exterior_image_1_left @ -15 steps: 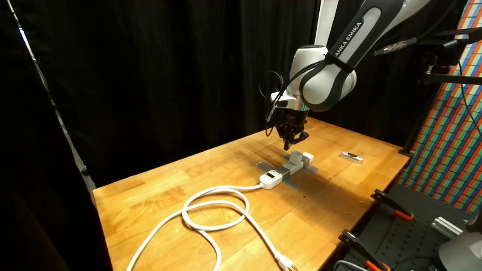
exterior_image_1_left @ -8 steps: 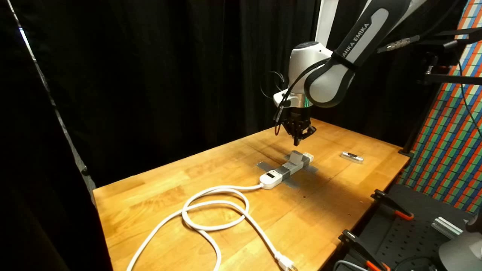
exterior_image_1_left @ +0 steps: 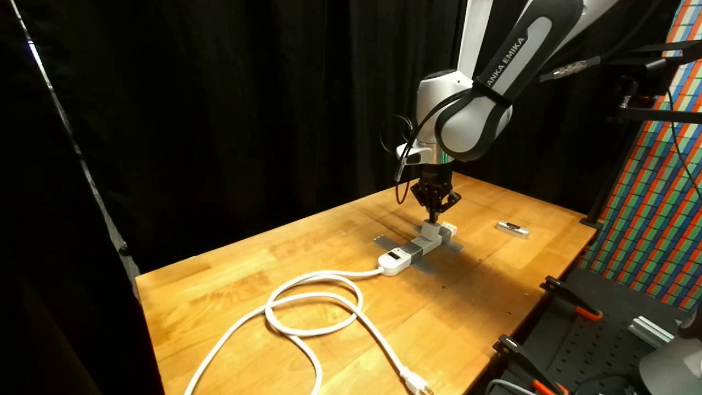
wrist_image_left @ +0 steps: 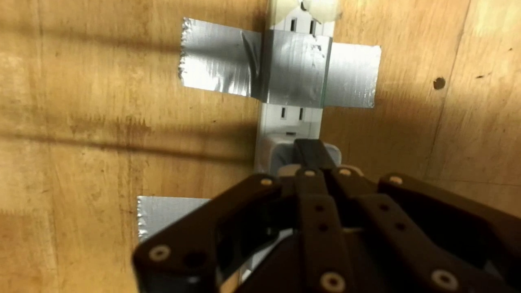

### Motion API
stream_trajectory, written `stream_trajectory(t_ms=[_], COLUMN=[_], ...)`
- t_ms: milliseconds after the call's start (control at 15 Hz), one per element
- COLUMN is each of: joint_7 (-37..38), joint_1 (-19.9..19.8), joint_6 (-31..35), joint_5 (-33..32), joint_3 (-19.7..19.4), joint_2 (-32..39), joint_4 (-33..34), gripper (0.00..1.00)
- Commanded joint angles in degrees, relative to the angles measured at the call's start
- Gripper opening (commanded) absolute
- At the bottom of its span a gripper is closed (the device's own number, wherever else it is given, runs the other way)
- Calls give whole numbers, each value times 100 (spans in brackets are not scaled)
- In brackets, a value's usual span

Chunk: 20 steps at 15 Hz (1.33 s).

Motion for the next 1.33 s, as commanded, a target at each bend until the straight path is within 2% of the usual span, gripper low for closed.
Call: stream_trajectory(t_ms=[0,400,933,1267], joint_7=[-293,-554,-322,-300], joint_1=[-150,-293,-258,-214], joint_6=[-29,111,337,448], joint_5=[441,983,684,557], joint_3=[180,276,13,11], joint_2=[141,218,296,230], joint_4=[156,93,-39,-212], gripper=[0,0,0,0])
